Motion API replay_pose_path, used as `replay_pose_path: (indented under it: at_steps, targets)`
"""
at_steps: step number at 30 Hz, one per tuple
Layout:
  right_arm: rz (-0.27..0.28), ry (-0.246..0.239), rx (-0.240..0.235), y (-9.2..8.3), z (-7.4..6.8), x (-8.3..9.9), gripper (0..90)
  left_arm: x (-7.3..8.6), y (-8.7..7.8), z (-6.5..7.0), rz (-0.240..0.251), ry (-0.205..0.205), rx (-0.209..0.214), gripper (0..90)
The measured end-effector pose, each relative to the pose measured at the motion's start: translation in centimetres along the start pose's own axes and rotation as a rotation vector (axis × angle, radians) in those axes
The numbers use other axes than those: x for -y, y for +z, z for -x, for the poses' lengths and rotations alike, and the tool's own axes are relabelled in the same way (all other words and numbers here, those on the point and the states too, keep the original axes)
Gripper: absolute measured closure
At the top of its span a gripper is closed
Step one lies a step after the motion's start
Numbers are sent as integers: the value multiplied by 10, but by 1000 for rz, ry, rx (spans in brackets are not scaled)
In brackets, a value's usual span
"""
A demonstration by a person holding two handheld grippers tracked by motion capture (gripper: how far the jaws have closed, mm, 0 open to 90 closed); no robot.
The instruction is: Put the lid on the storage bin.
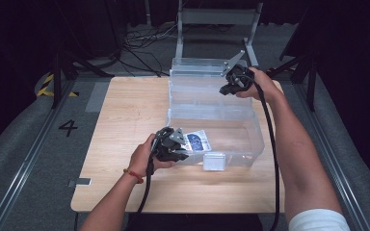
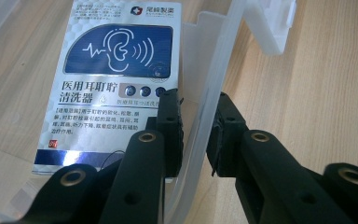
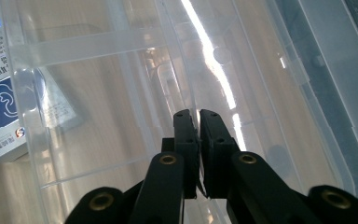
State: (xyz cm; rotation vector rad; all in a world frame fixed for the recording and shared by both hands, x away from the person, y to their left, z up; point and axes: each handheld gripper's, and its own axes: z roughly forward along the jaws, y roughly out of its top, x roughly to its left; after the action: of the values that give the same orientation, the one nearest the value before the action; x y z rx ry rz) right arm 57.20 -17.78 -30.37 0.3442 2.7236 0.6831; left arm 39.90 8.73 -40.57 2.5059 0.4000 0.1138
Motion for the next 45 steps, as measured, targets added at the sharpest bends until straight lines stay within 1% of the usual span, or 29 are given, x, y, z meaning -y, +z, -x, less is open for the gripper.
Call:
replay_pose_path:
  at_steps: [2, 3, 4, 7, 11, 13, 17, 19, 21, 22, 23, 24, 26, 37, 39, 45]
  targets:
    - [-2, -6, 1, -3, -2, -1, 869, 0, 0, 1, -3, -13, -3, 765]
    - [0, -4, -5, -4, -3, -1, 869, 0, 0, 1, -5, -6, -7, 764]
    - [1, -8, 0, -4, -4, -2, 869, 0, 0, 1, -4, -7, -9, 762]
    - [-3, -1, -3, -7, -6, -3, 870, -1, 1, 1, -2, -9, -10, 759]
    - [10, -16, -12, -13, -8, -3, 874, -2, 1, 3, -7, -2, -21, 755]
    - [10, -15, -20, -14, -10, -3, 874, -2, 1, 3, -6, -5, -21, 755]
    - [9, -28, -13, -16, -12, -4, 876, -2, 1, 3, -6, -7, -21, 754]
    - [10, -26, -10, -17, -13, -4, 878, -2, 1, 3, -5, -6, -21, 753]
    - [18, -40, -22, -18, -14, -4, 878, -2, 1, 3, -5, -6, -21, 752]
    - [14, -34, -13, -19, -15, -4, 878, -2, 1, 3, -2, -5, -22, 752]
    - [15, -33, -15, -19, -16, -4, 879, -2, 1, 3, -2, -6, -22, 752]
    - [17, -45, -14, -20, -16, -5, 879, -2, 1, 3, -2, -8, -22, 752]
    - [18, -45, -9, -21, -17, -5, 879, -2, 1, 4, -1, -8, -22, 751]
    - [39, -54, -25, -28, -24, -3, 882, -1, 1, 4, 3, -7, -23, 750]
    - [39, -57, -21, -29, -26, -3, 882, -1, 1, 4, 7, -5, -29, 749]
    - [41, -73, -17, -33, -32, -4, 885, -1, 1, 5, 10, -6, -32, 748]
